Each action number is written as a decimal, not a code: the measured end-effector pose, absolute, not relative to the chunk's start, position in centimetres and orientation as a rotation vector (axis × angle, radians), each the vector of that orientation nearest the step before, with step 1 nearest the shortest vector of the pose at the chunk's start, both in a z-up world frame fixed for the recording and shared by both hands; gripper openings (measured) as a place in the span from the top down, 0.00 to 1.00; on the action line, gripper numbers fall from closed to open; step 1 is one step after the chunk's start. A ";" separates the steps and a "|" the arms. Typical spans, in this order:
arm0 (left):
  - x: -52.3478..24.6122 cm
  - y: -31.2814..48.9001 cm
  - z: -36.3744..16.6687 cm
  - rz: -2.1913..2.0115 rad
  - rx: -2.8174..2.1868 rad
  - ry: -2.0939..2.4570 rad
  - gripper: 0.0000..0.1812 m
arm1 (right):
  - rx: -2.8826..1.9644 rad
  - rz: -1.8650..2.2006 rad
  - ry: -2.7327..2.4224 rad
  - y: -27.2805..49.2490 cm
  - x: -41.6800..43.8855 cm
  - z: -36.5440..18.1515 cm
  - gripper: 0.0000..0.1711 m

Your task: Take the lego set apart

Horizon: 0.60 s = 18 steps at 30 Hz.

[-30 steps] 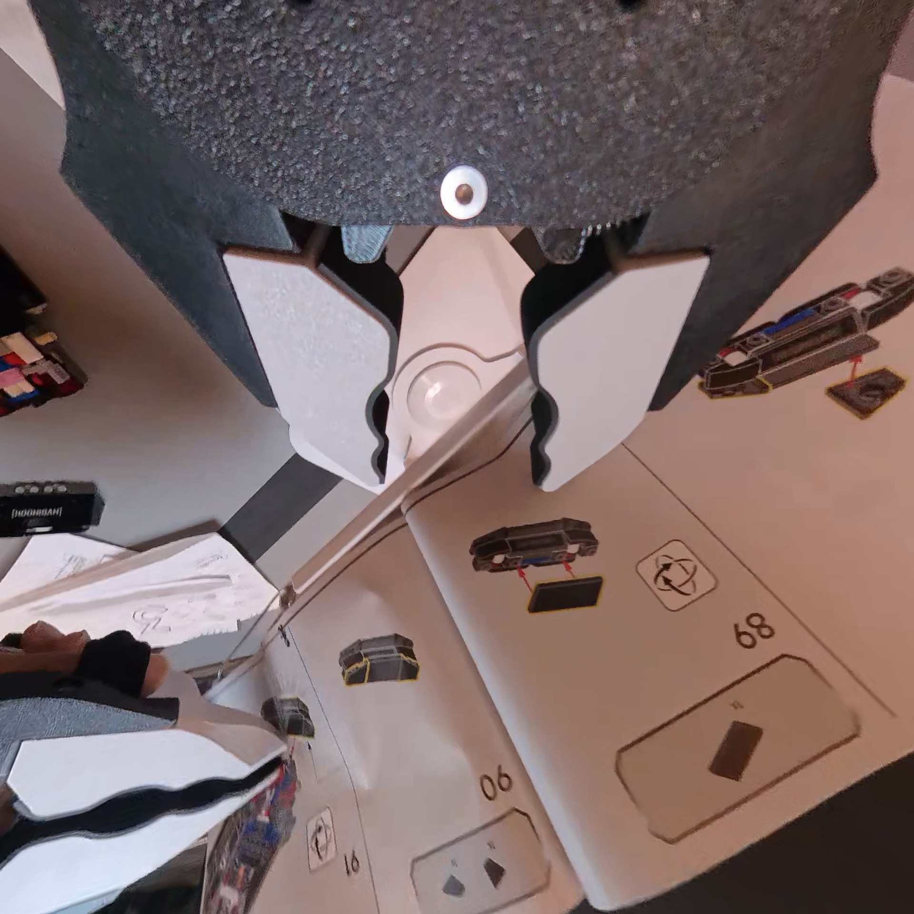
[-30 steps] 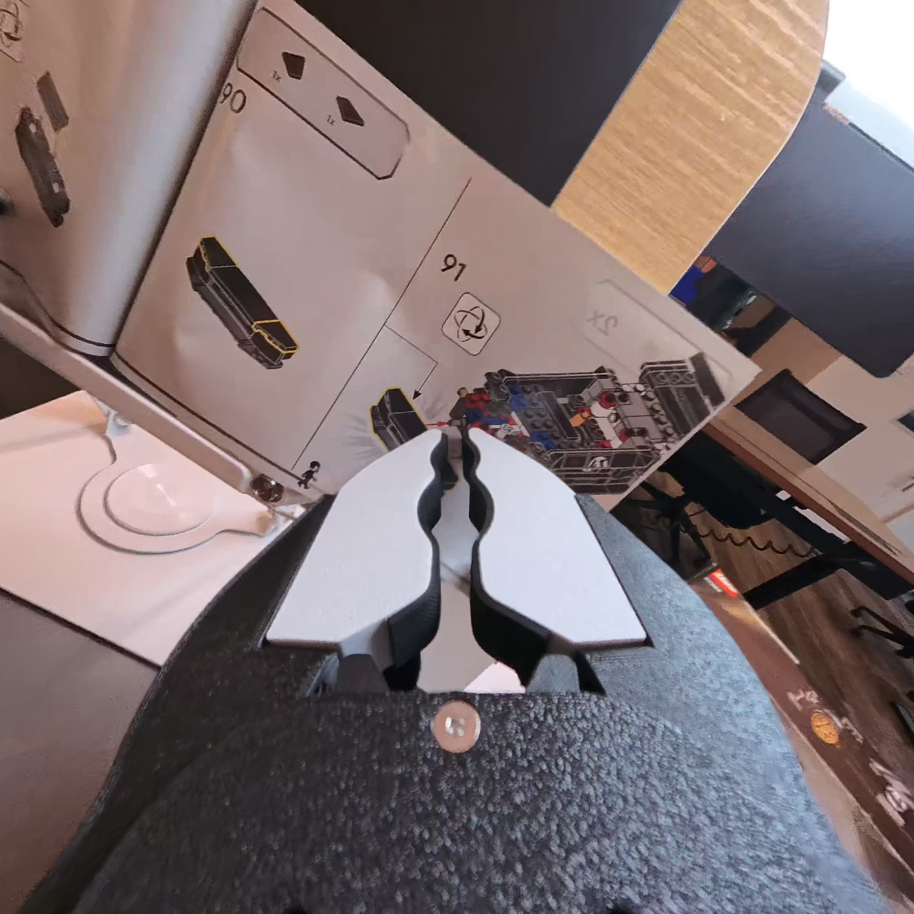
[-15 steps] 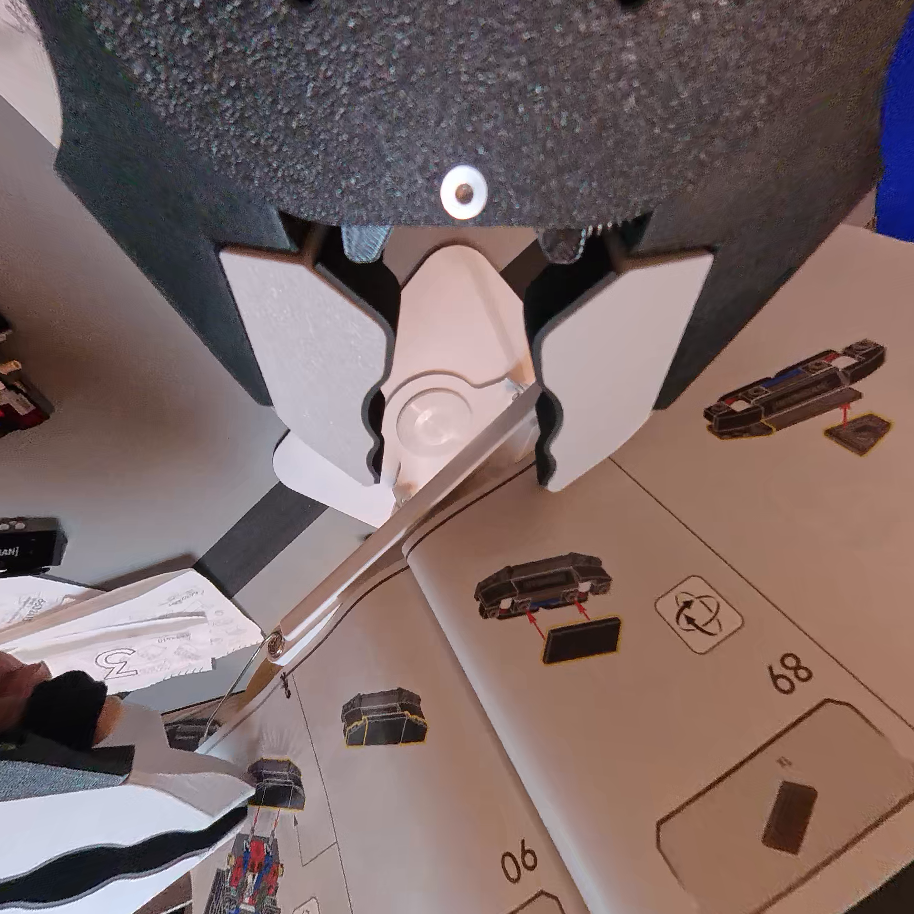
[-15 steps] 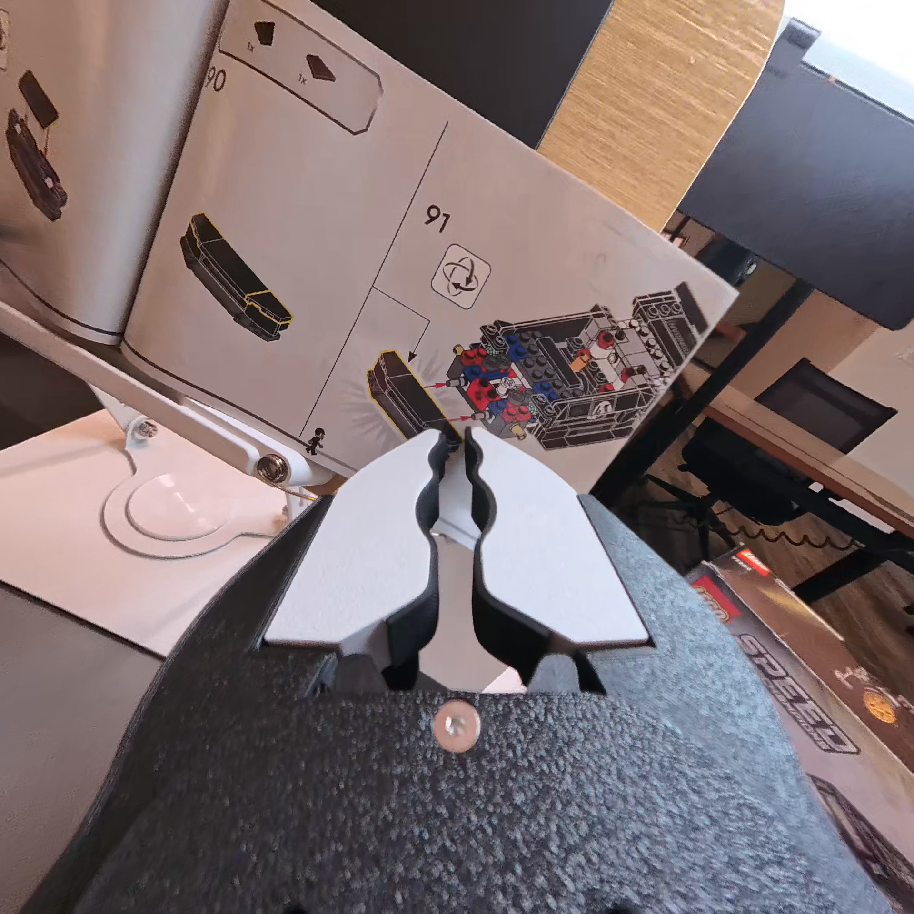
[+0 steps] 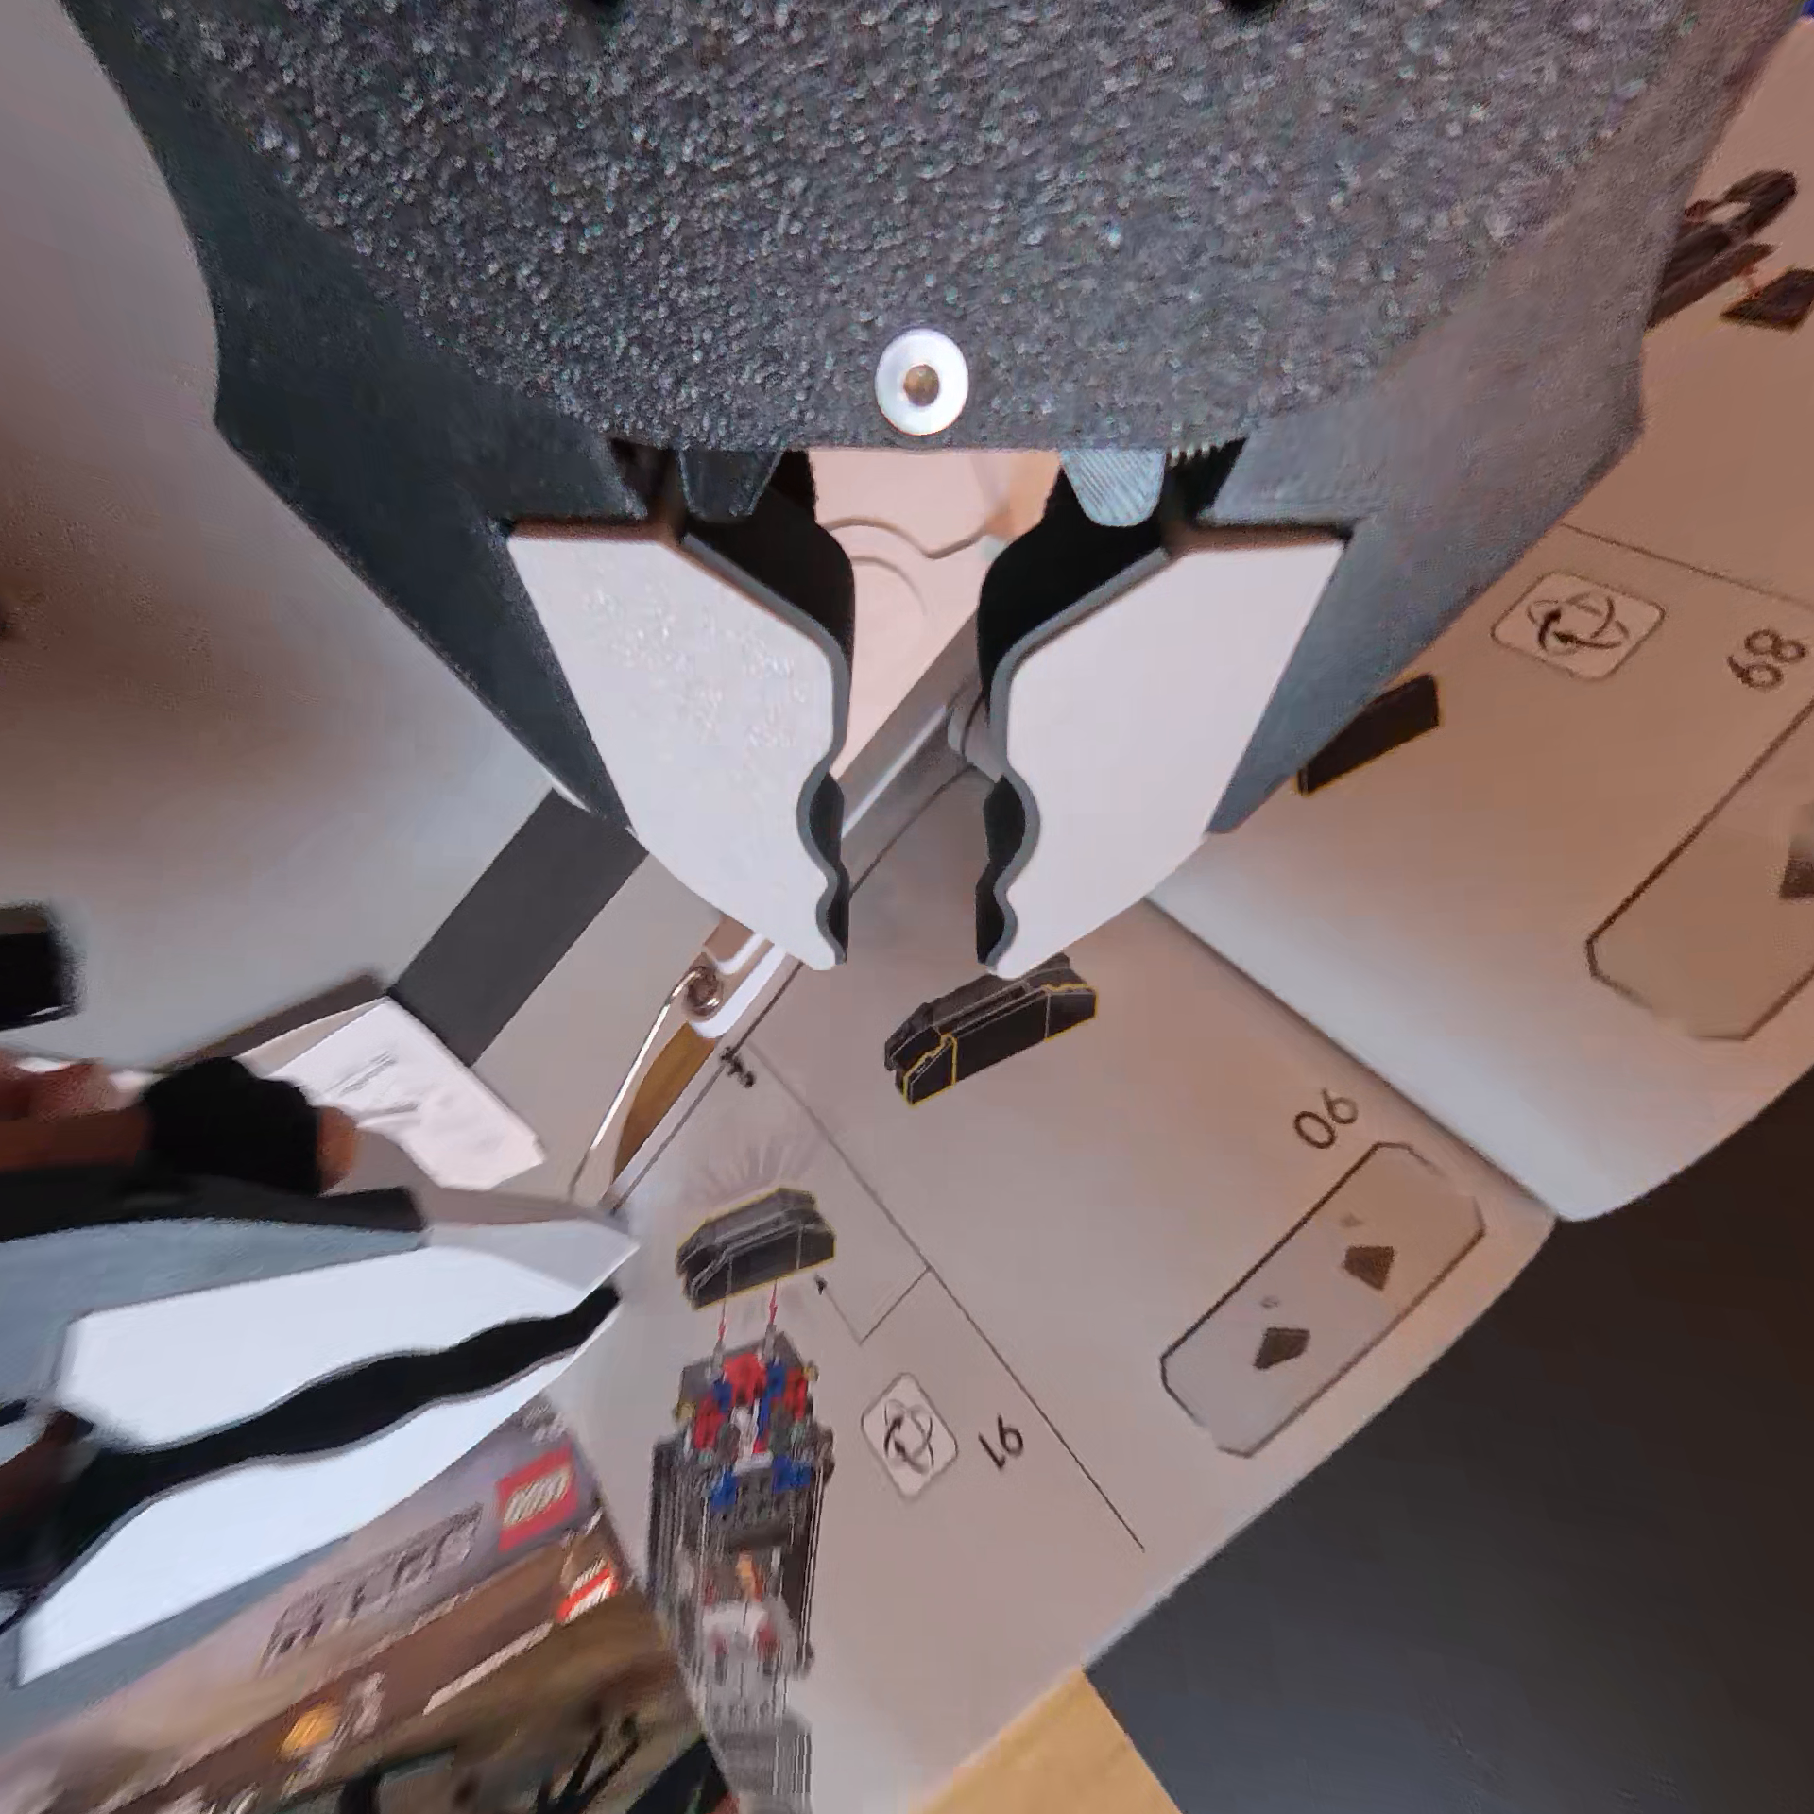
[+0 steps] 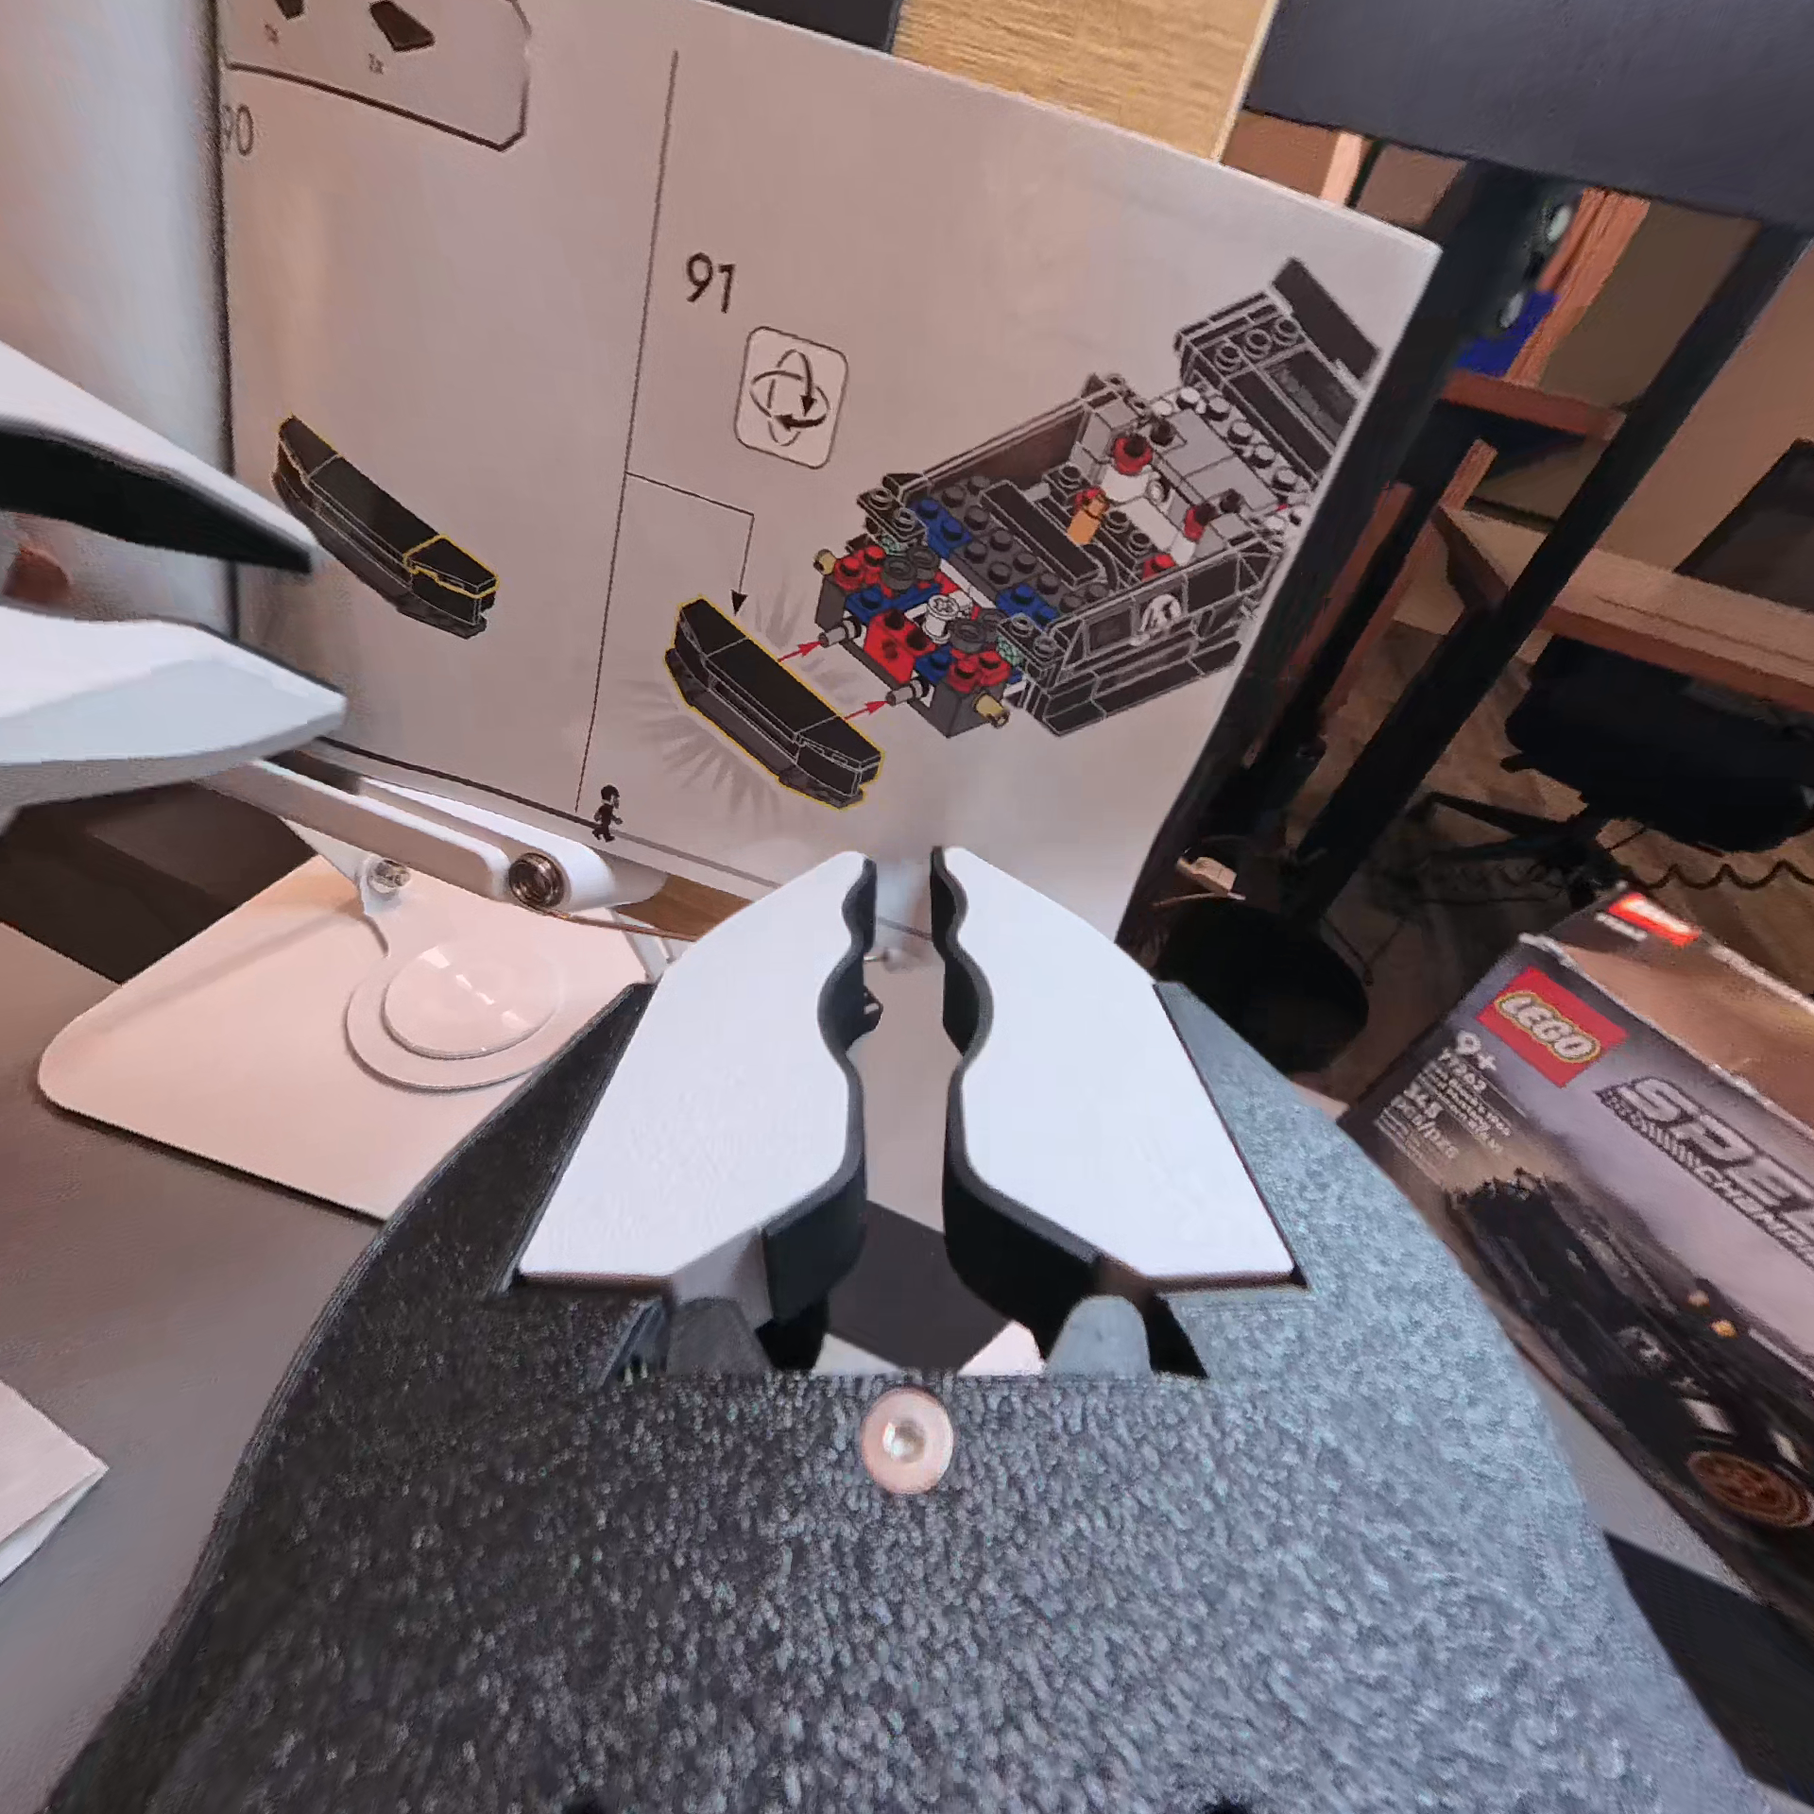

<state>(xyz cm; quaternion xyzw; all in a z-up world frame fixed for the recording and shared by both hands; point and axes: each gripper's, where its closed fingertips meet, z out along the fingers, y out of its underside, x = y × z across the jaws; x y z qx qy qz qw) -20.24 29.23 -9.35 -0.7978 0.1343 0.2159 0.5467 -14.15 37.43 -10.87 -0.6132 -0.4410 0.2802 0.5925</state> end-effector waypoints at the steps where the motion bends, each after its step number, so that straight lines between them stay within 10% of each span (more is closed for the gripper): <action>1: -20.7 29.5 -9.7 0.564 -1.912 0.320 0.88 | -1.449 0.676 -1.006 37.4 -13.9 -11.1 0.94; 18: -21.0 30.6 -9.9 0.650 -1.963 0.327 0.97 | -2.054 1.997 -0.164 28.0 -17.0 -16.4 0.75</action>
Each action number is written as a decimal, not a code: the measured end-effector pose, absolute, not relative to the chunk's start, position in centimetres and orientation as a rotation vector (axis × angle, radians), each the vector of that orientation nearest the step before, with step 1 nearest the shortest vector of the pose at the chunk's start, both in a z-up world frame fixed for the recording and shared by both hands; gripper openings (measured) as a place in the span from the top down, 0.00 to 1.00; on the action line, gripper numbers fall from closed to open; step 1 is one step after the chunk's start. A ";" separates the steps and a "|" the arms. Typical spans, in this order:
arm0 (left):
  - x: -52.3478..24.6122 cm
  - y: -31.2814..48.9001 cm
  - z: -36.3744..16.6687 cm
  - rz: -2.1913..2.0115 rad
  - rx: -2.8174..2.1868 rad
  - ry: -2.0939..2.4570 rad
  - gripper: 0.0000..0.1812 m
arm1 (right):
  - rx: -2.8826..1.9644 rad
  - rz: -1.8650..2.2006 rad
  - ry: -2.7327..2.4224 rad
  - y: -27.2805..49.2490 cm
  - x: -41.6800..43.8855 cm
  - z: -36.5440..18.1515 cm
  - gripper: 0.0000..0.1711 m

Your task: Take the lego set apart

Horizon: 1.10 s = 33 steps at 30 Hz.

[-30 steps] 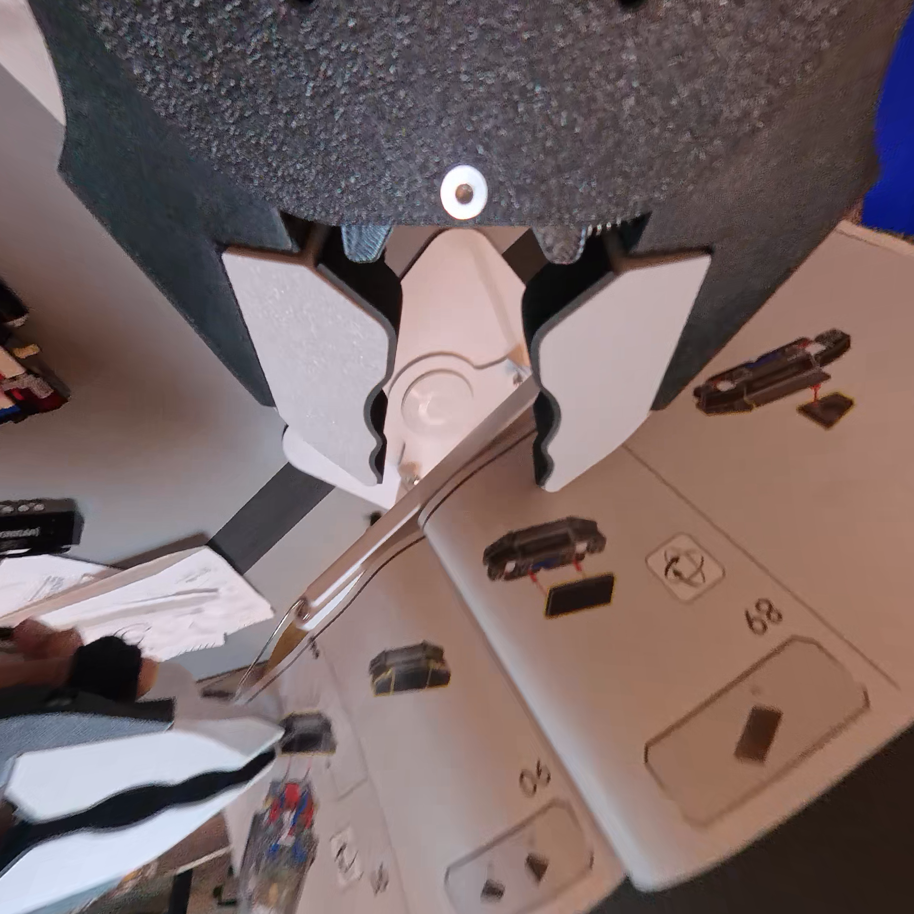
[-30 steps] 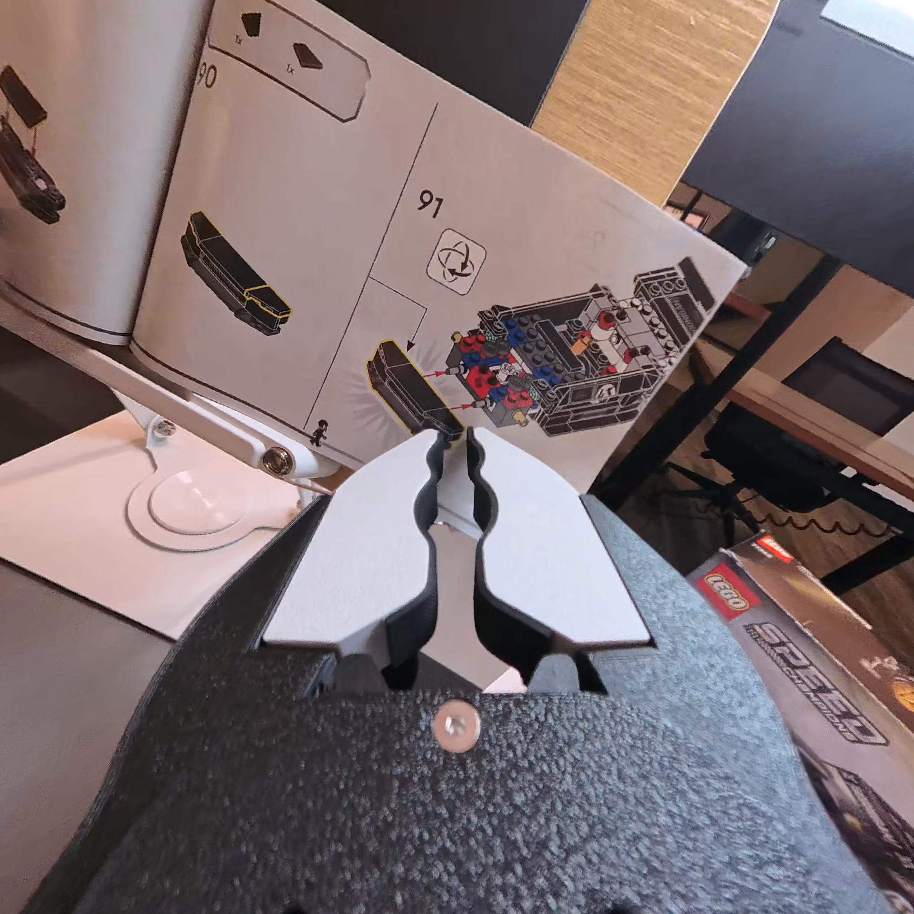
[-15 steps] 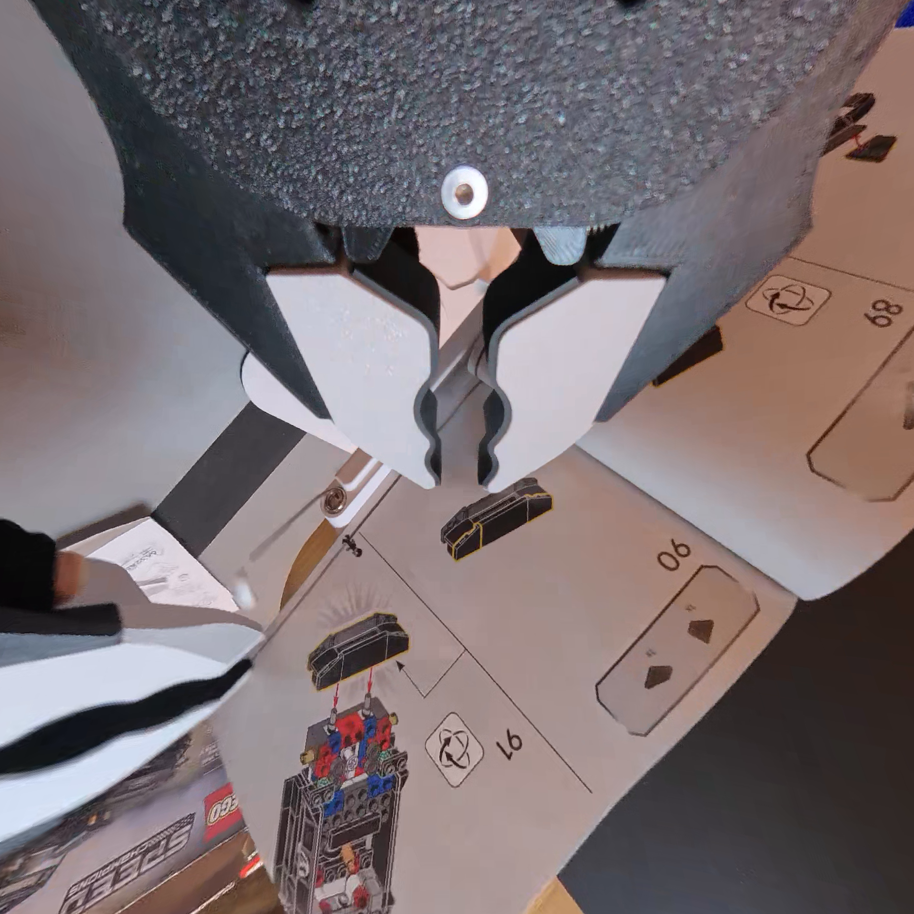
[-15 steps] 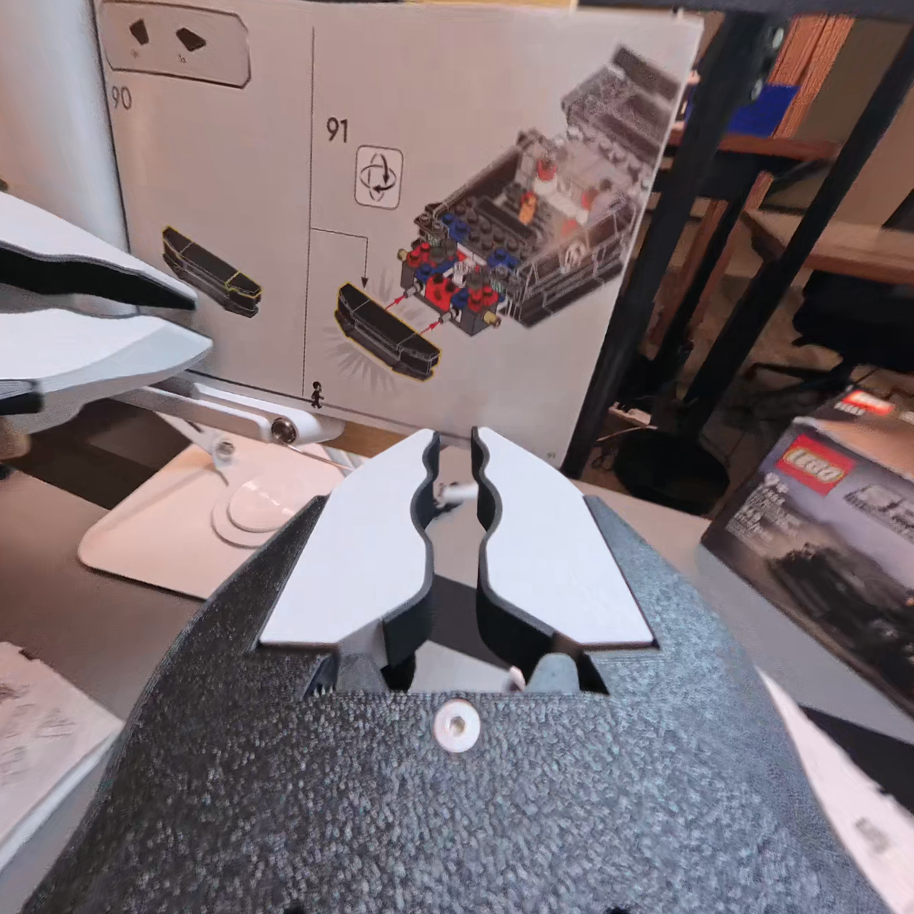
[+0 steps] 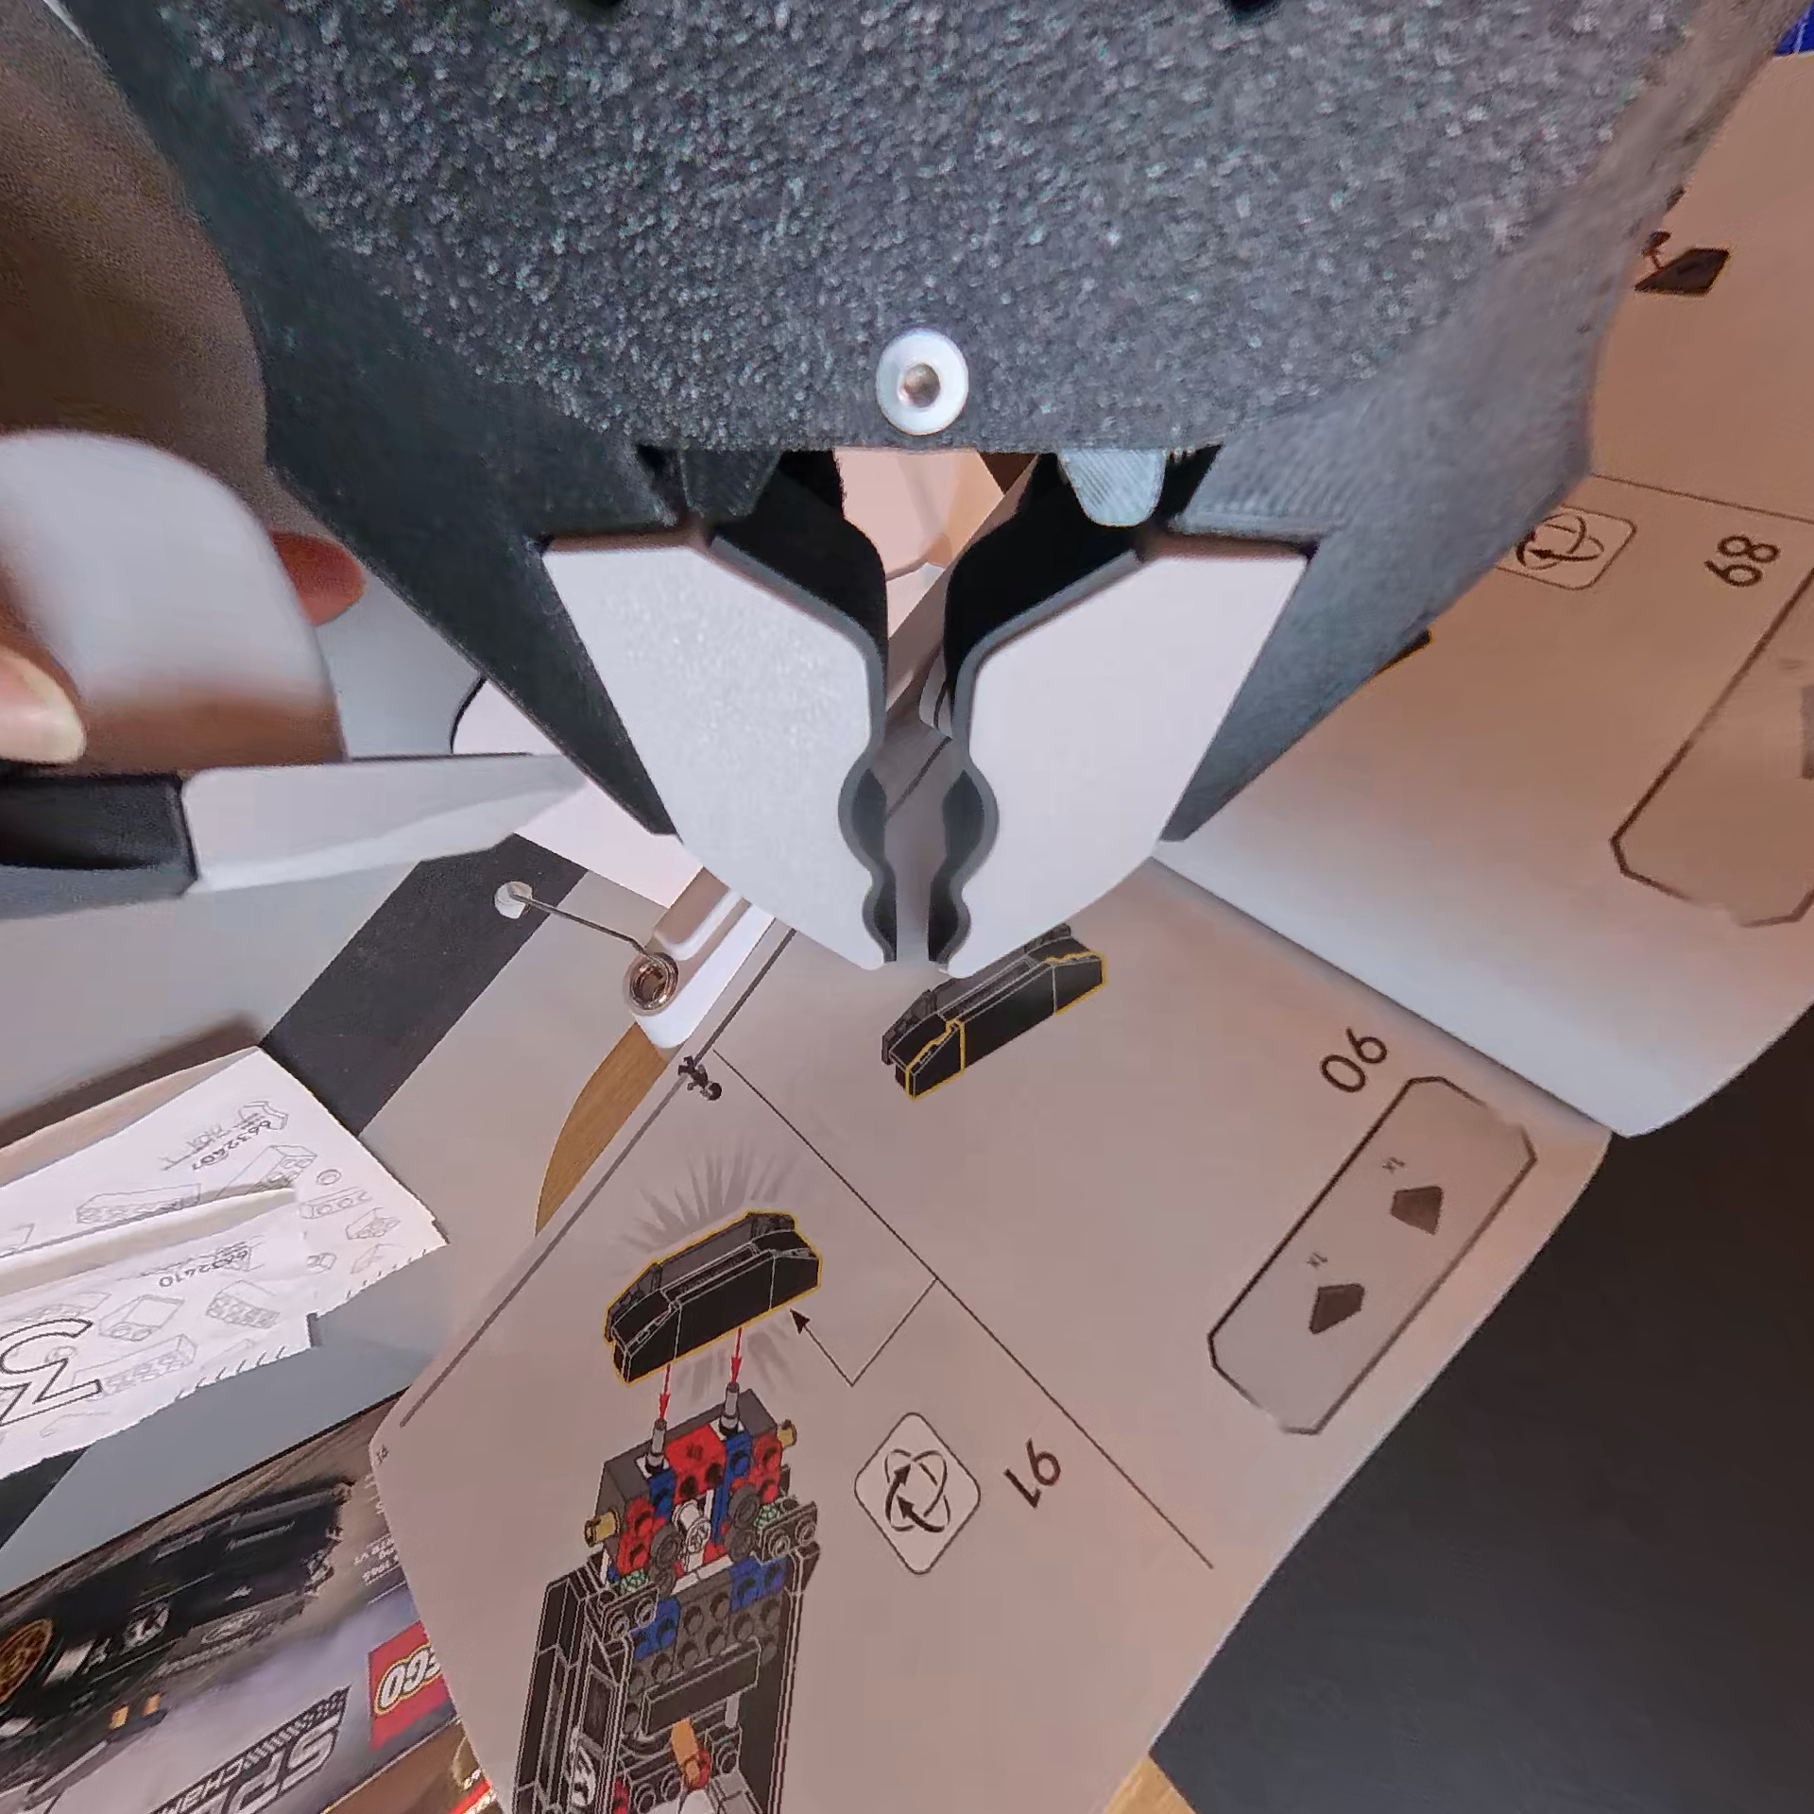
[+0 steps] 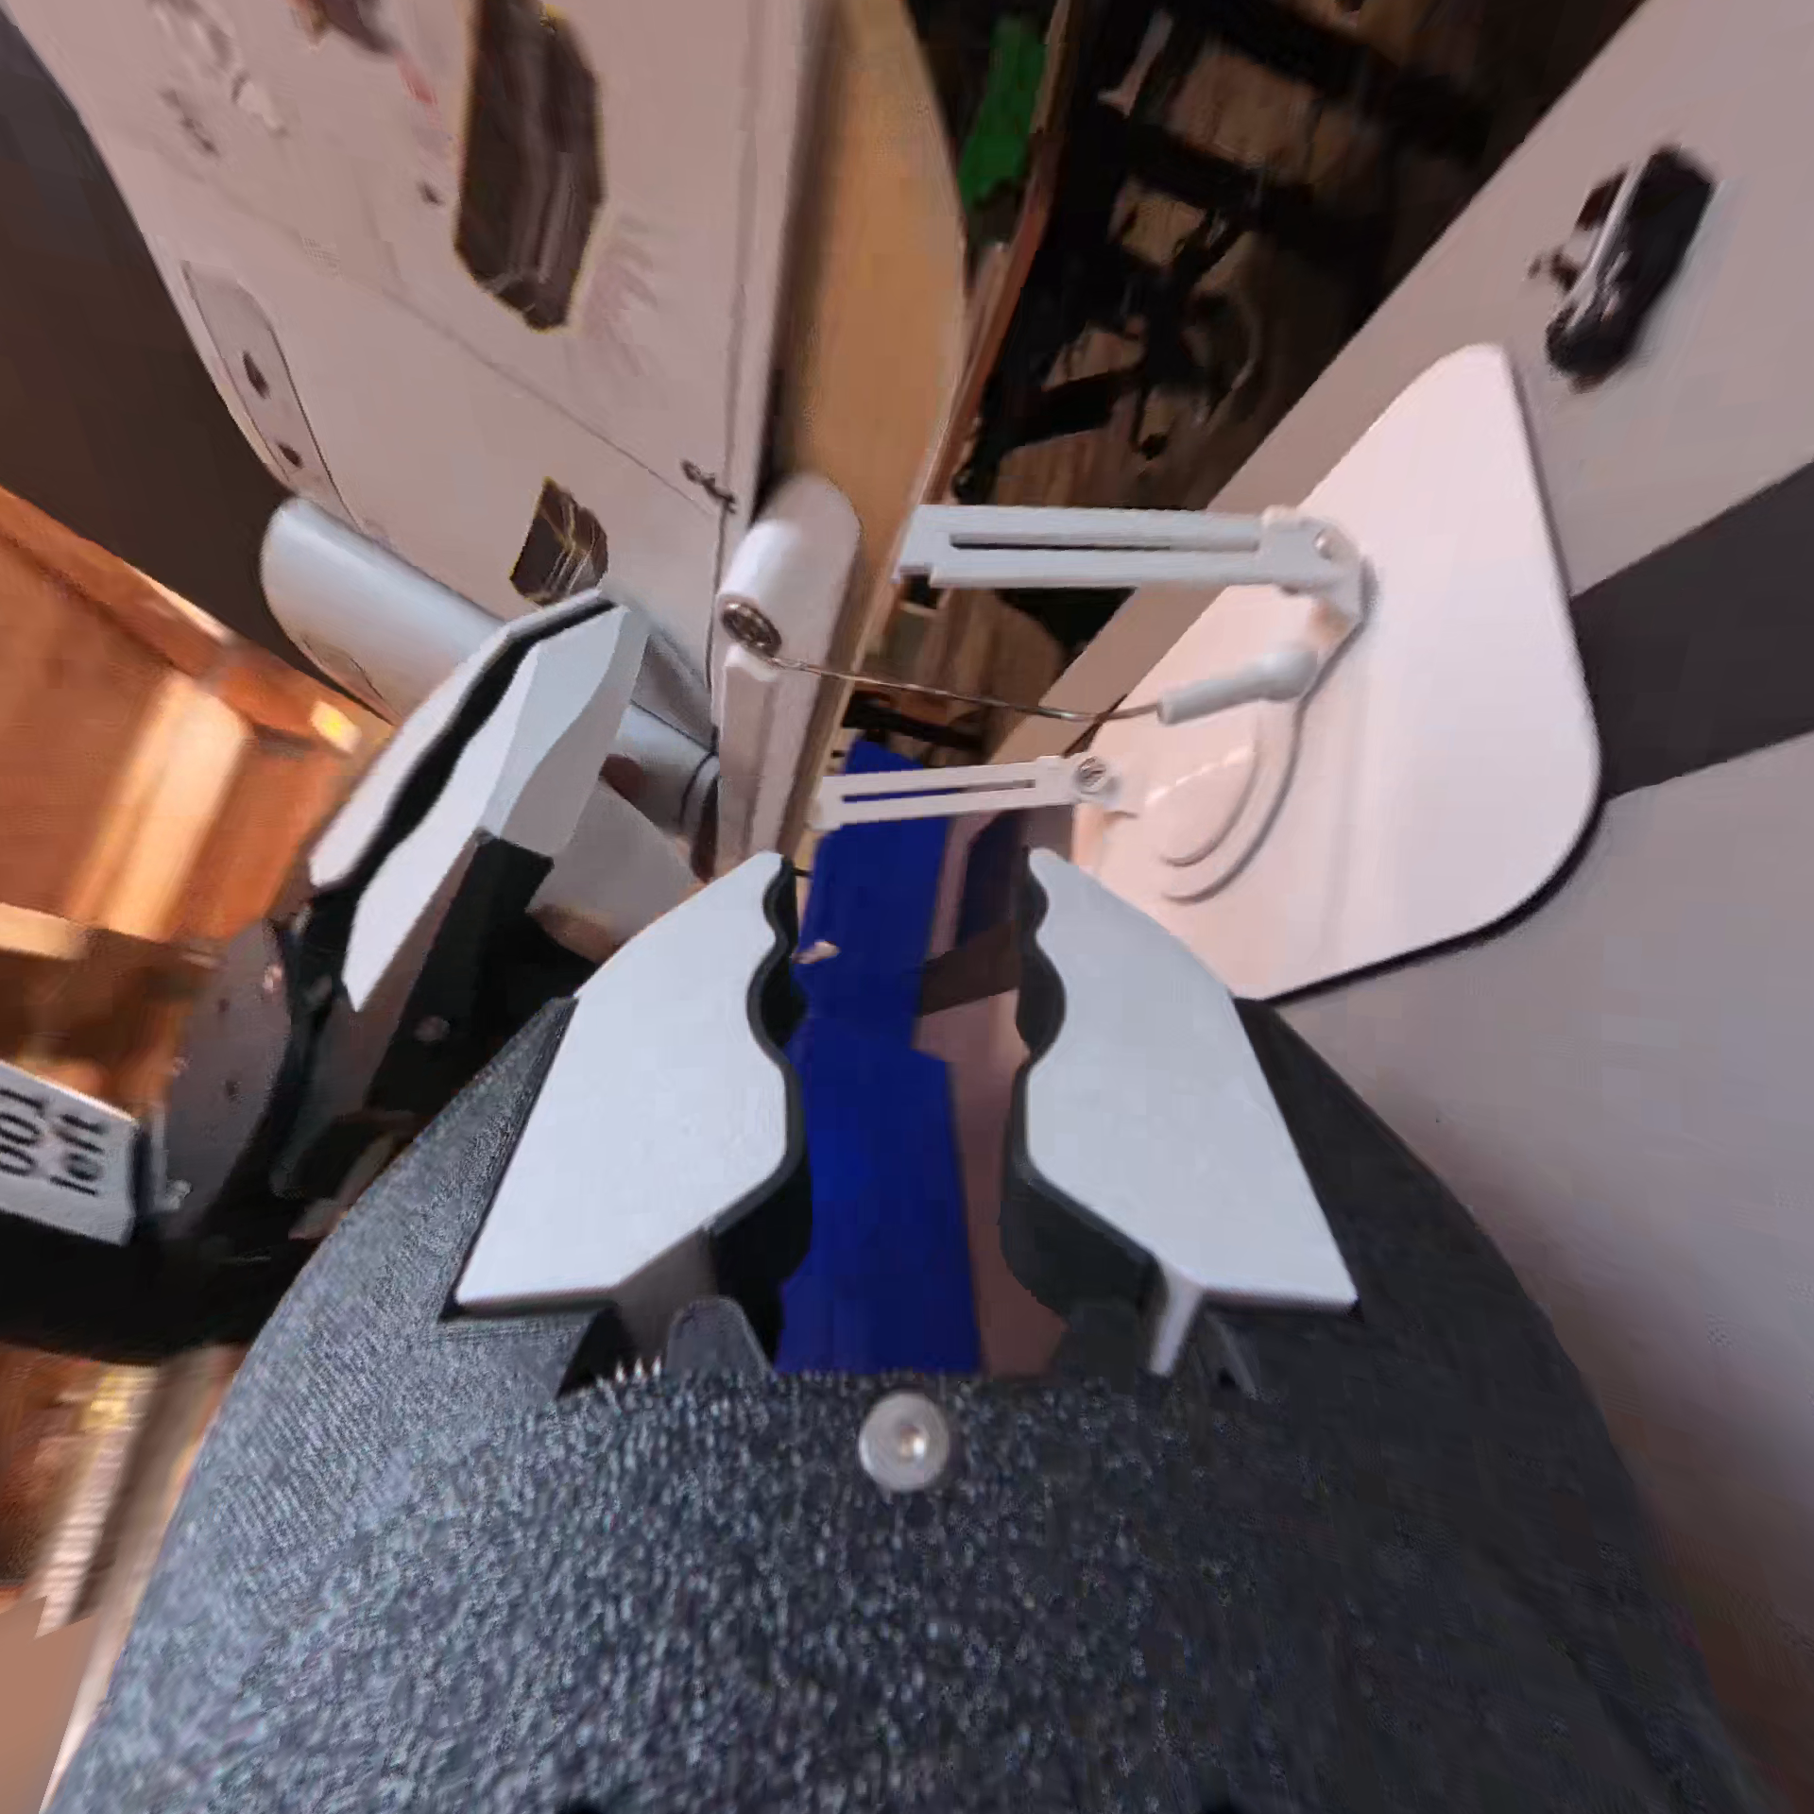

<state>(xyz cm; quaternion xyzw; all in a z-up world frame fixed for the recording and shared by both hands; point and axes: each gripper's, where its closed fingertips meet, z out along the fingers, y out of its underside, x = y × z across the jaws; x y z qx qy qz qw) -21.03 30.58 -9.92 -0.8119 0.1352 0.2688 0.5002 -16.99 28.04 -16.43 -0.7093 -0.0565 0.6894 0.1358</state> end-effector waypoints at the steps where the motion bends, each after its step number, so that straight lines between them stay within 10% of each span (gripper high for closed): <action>1: -21.0 30.6 -9.9 0.650 -1.962 0.325 0.97 | -2.032 2.065 -0.076 28.4 -17.2 -16.4 0.75; 7: -21.0 30.5 -10.0 0.632 -1.956 0.314 0.96 | -1.728 2.360 0.330 31.4 -17.6 -15.0 0.77; 11: -21.0 30.6 -10.1 0.616 -1.982 0.309 0.97 | -1.563 2.285 0.399 33.5 -15.7 -13.7 0.99; 20: -21.3 30.7 -10.1 0.537 -2.051 0.234 1.00 | -1.576 1.718 -0.090 33.3 -15.4 -12.1 0.99; 33: -21.3 30.9 -10.0 0.272 -2.054 -0.012 1.00 | -1.594 1.943 0.134 33.0 -15.2 -13.4 0.99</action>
